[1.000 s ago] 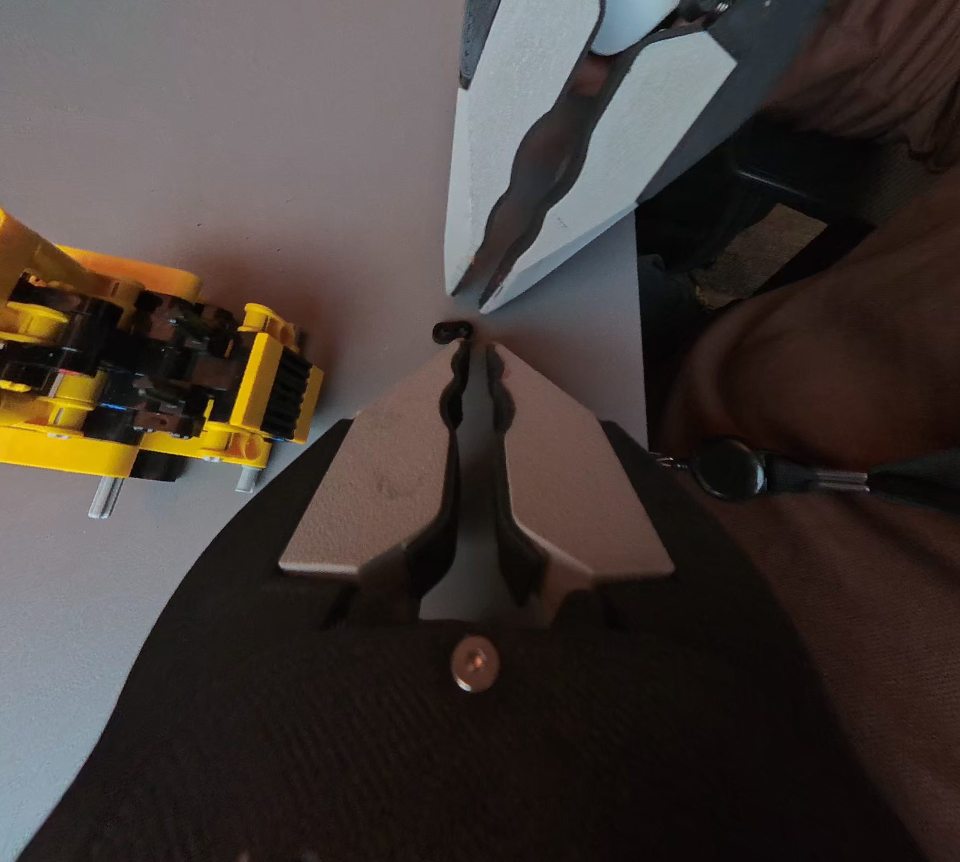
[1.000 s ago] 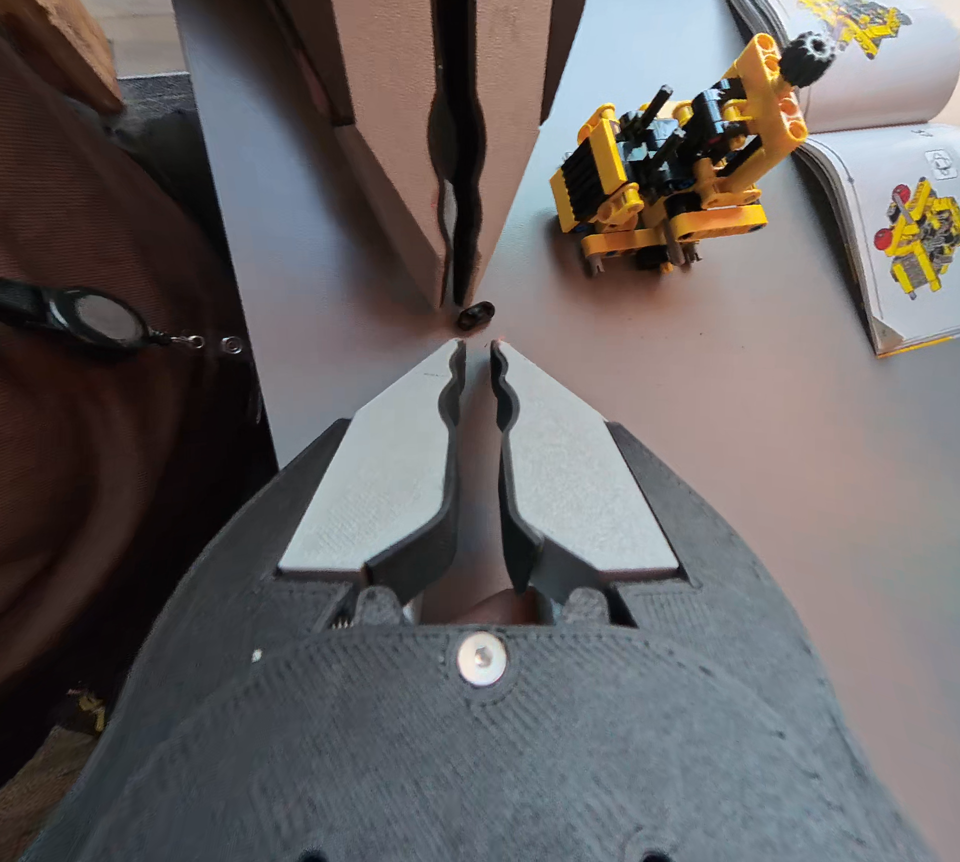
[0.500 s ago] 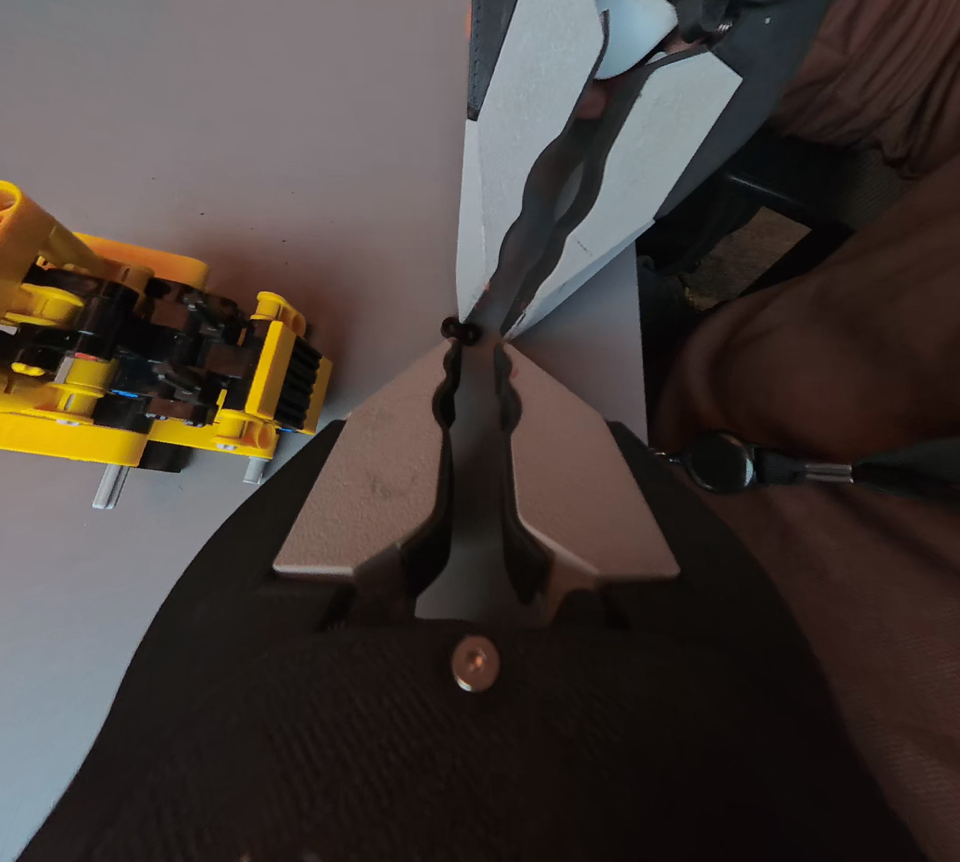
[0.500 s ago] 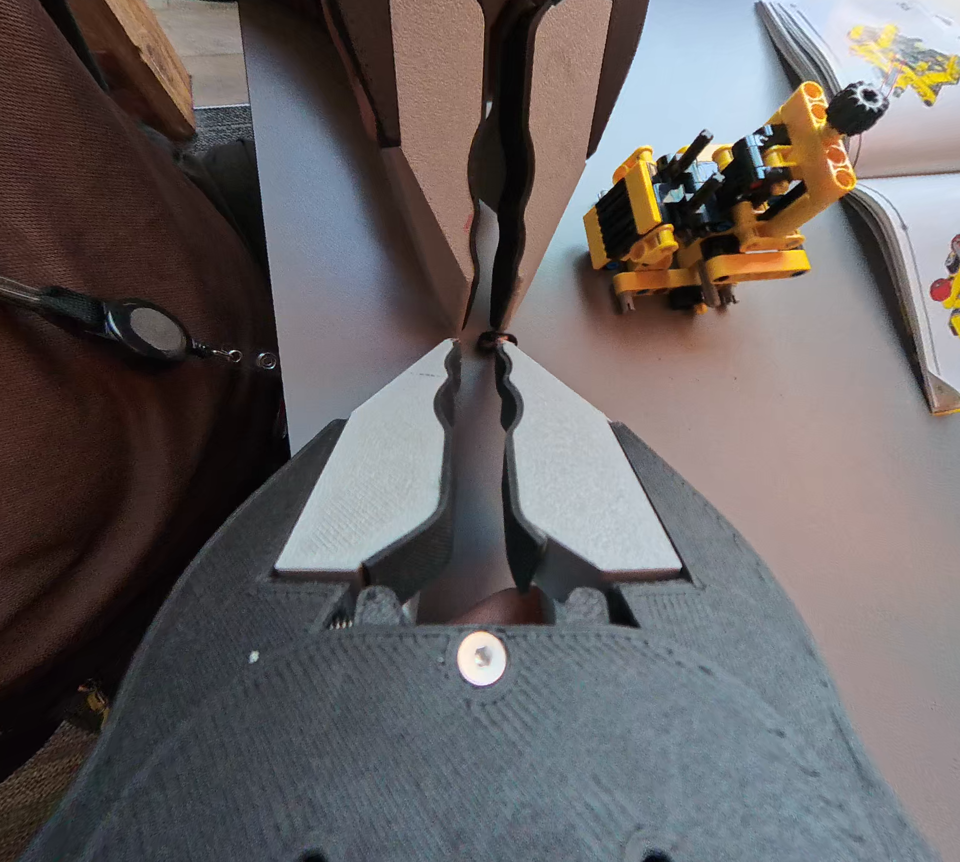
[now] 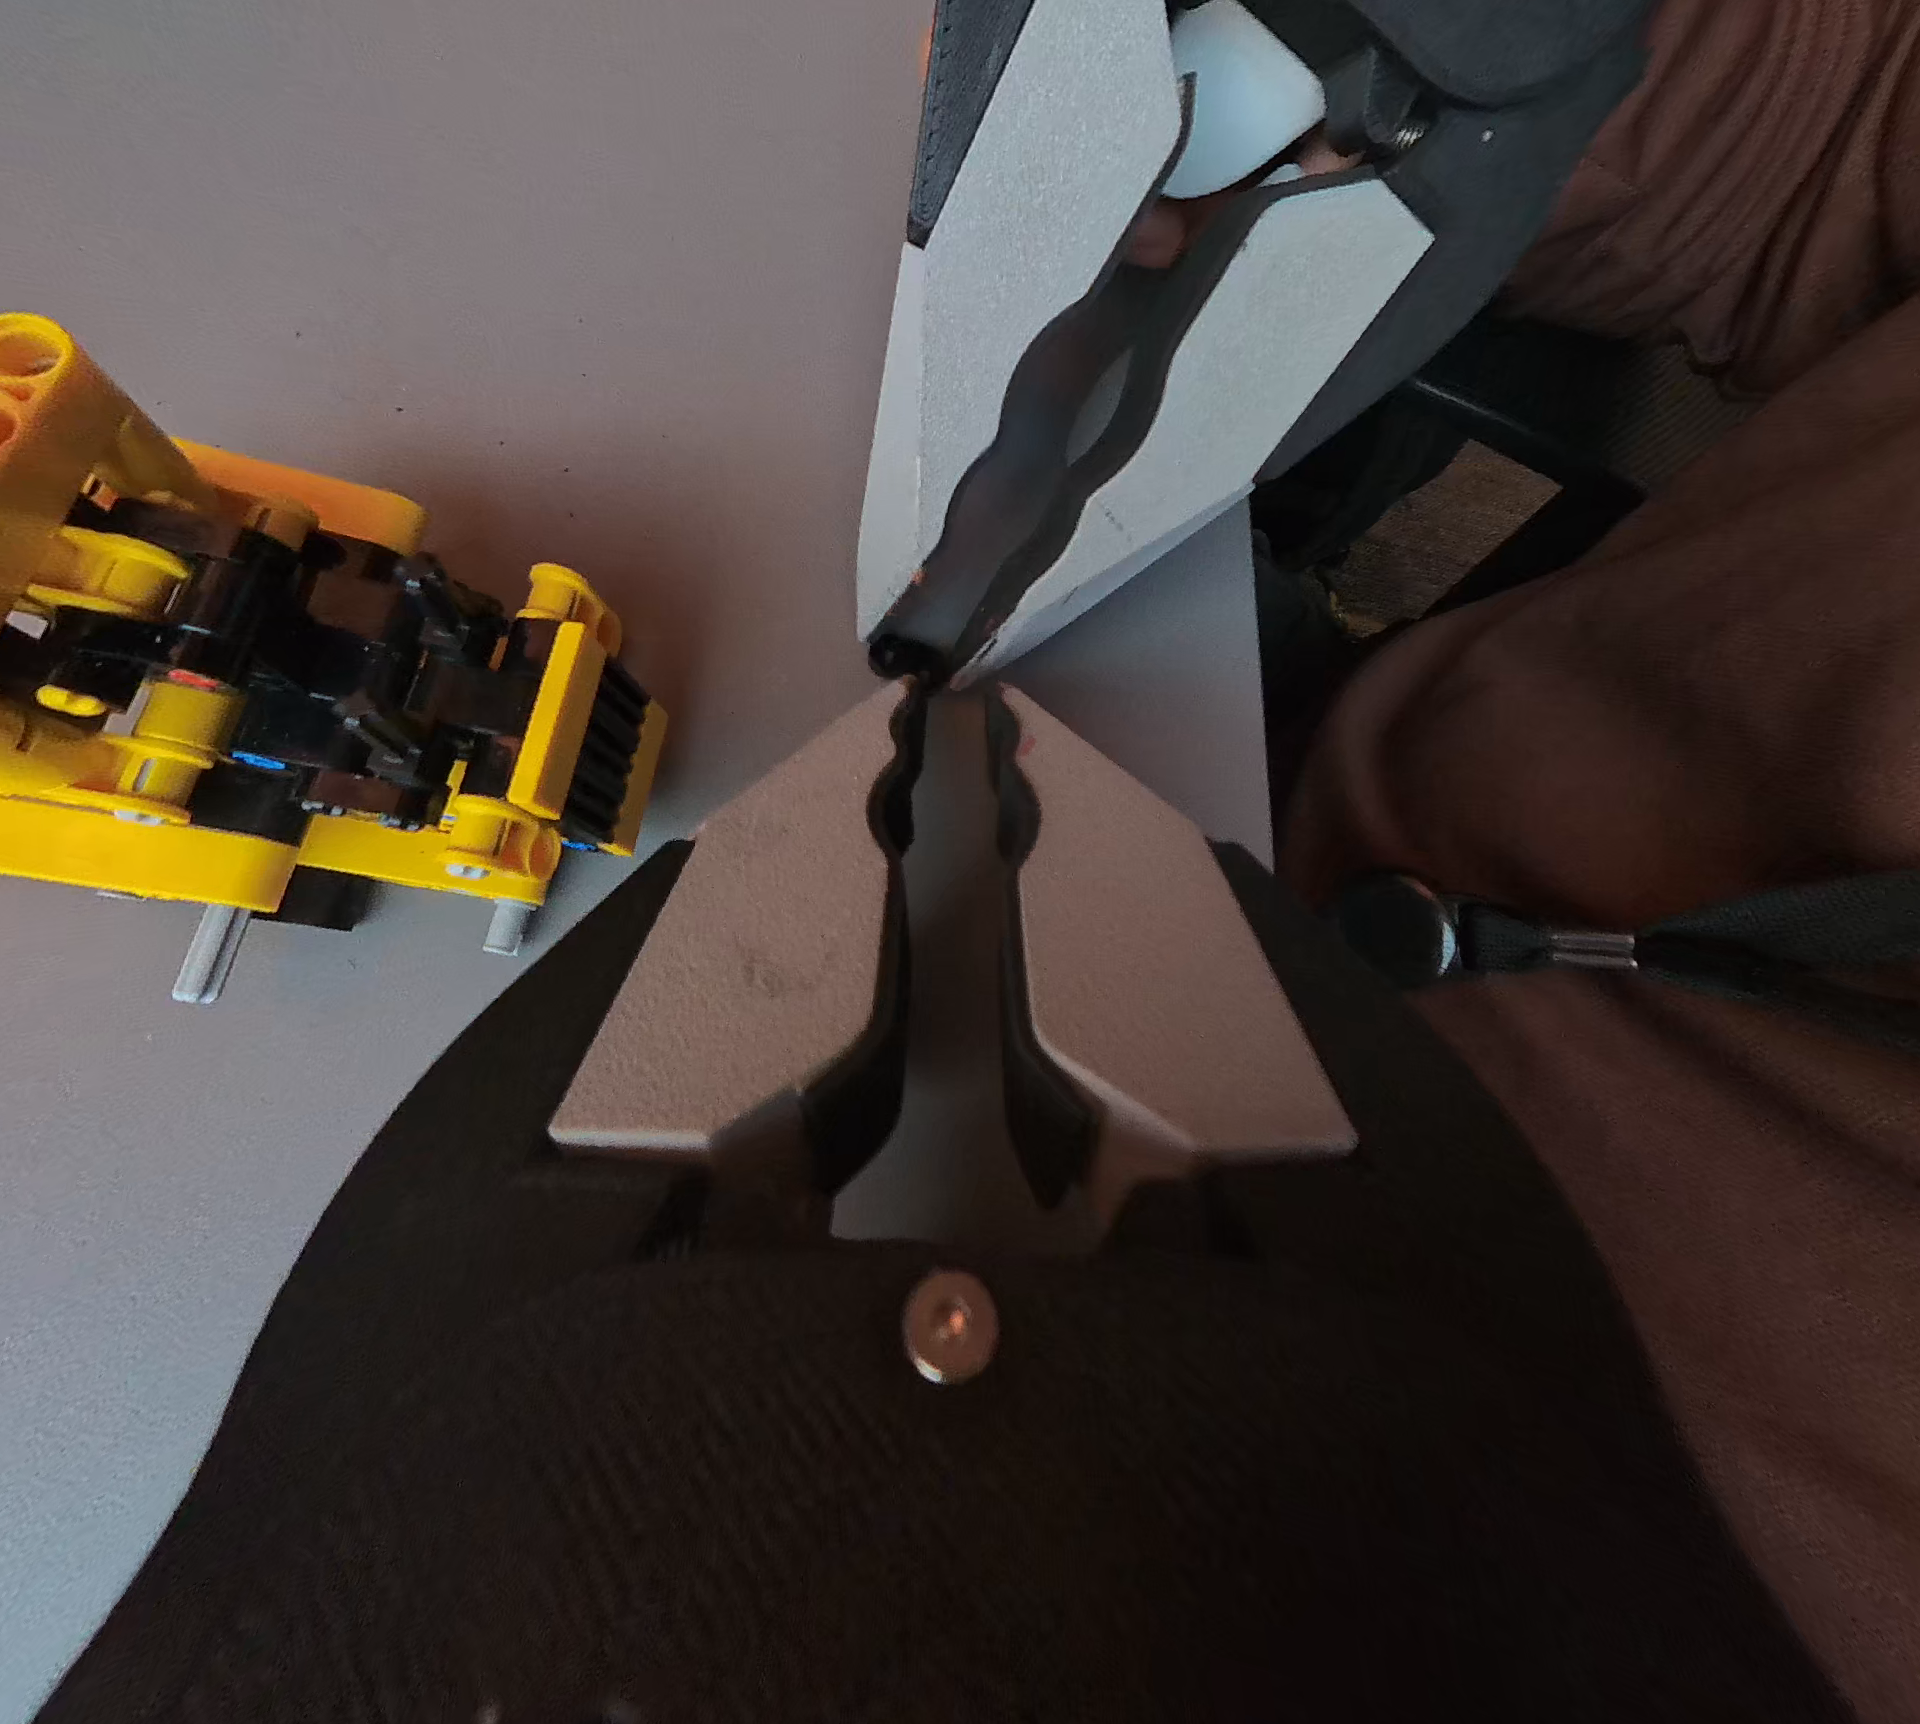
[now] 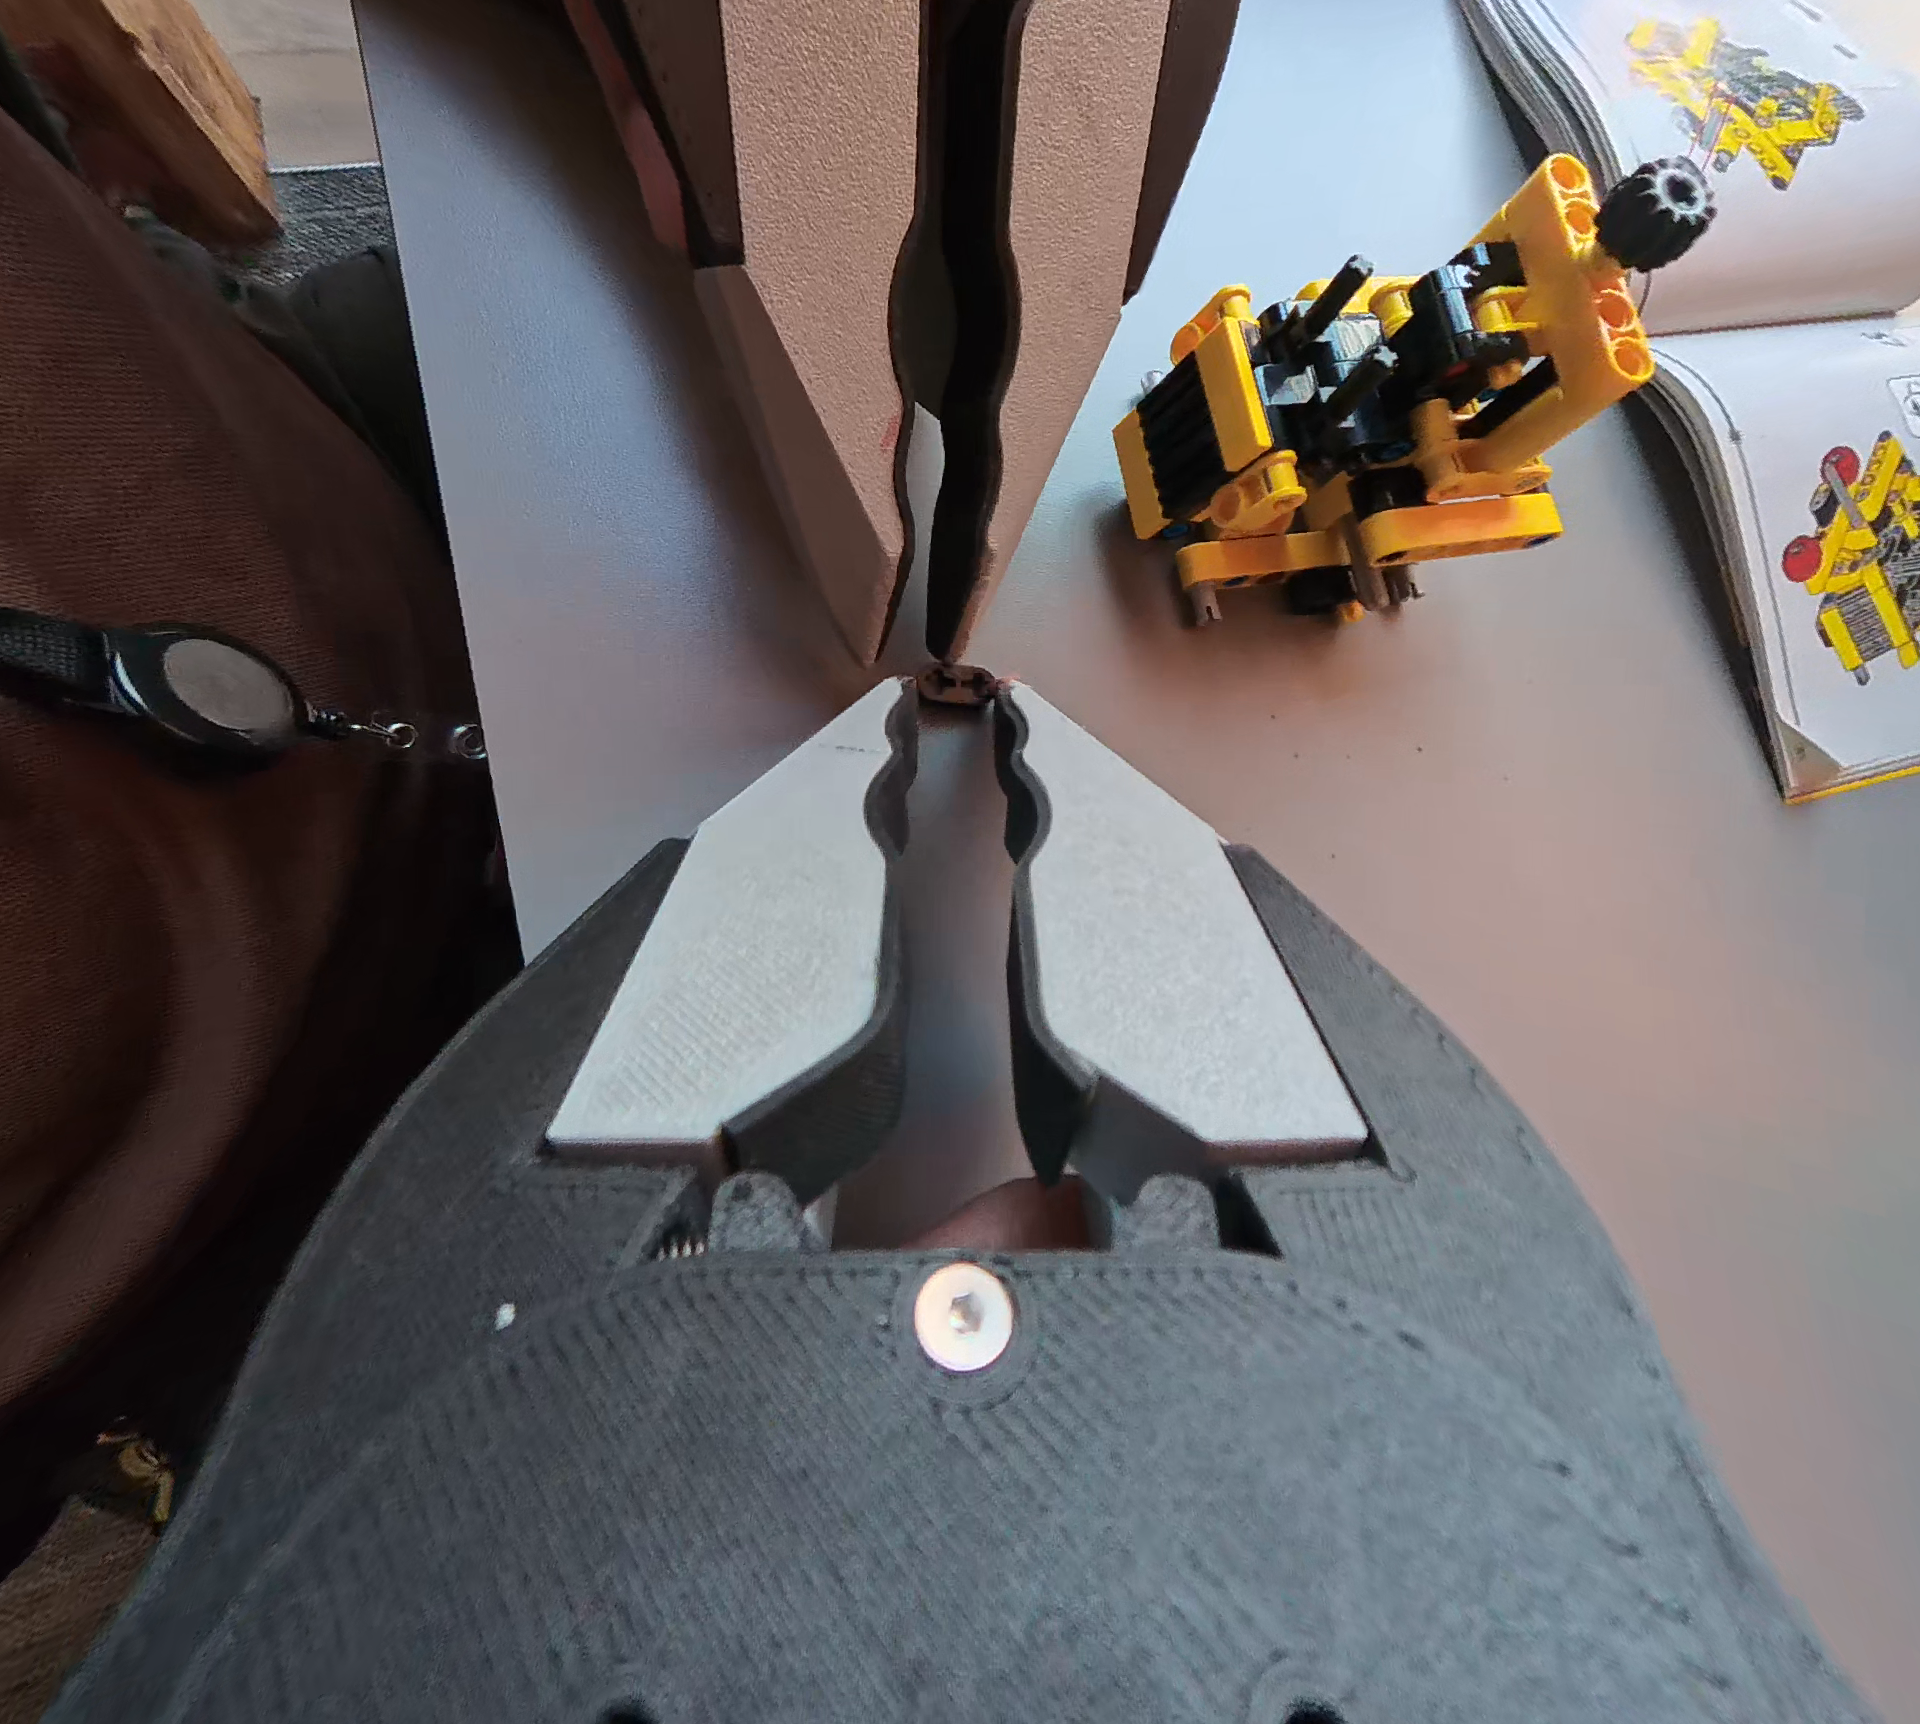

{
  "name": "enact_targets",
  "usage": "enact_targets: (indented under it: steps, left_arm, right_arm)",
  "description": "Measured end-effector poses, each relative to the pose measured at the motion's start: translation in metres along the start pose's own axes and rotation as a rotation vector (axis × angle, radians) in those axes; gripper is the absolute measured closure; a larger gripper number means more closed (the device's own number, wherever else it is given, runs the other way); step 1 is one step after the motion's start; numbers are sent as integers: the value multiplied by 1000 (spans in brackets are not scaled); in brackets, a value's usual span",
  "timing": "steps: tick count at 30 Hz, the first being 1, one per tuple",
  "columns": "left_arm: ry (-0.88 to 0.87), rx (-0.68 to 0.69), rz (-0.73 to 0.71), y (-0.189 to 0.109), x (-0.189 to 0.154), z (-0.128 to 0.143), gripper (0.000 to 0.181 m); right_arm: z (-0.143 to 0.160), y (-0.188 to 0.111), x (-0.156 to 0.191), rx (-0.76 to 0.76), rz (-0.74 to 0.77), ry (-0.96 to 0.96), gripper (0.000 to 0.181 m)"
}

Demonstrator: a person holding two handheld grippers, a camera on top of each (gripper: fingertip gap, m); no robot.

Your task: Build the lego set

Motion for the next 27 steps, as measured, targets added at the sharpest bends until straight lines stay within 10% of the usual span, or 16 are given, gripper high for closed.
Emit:
enact_targets:
  steps: [27]
  left_arm:
    - [-21,12,22,1,1,1,173]
  right_arm:
    - [1,1,-13,-33,-135,-163,166]
Point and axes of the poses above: each gripper's, where its closed fingertips meet, y out along the fingers, z out of its underside, x = y × z across the jaws, the point moved 9 cm from there along -y, back along the fingers, and after that the axes turned 7 degrees about y, right-handed, at the moved point
